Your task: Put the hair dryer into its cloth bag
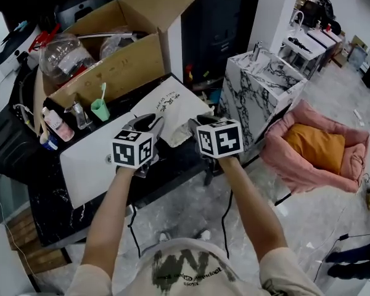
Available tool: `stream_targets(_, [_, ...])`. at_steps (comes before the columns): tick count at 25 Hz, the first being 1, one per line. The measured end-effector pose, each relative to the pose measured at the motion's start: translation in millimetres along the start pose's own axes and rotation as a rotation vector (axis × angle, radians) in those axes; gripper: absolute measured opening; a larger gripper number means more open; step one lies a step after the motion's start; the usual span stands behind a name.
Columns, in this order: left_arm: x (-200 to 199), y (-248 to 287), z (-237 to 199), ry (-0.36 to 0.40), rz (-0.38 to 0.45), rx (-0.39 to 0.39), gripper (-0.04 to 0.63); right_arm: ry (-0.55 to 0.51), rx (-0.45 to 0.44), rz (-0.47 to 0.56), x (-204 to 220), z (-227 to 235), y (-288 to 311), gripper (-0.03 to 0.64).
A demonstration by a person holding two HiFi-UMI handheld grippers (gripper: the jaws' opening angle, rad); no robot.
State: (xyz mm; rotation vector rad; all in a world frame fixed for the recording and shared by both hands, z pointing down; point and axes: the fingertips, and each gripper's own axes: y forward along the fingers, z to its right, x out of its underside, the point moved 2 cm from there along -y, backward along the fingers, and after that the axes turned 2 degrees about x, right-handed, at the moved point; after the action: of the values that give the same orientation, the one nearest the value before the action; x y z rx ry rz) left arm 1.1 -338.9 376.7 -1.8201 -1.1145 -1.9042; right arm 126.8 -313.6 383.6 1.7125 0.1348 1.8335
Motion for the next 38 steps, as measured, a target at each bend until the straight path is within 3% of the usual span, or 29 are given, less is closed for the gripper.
stream_targets(3, [-3.3, -8.8, -5.3, 0.01, 0.013, -0.001, 0.109, -0.005, 0.023, 0.032, -3.4, -6.7, -8.0, 0.106])
stream_targets(13, [-10.1, -29.9, -12.8, 0.05, 0.057, -0.005, 0.086, -0.013, 0.131, 0.159, -12.6, -17.1, -27.6, 0.0])
stream_targets(18, [-7.0, -41.2, -17.0, 0.026, 0.062, -0.009, 0.061, -0.025, 0.13, 0.193, -13.7, -29.7, -32.9, 0.0])
stream_targets(28, [-4.3, -49.8, -17.3, 0.054, 0.066, -0.02, 0.005, -0.05, 0.15, 0.228, -17.0, -38.9, -37.8, -0.002])
stream_targets(38, [-0.4, -45.7, -11.7, 0.06, 0.055, -0.012, 0.003, -0.053, 0.14, 0.239, -14.0, -40.2, -38.3, -0.002])
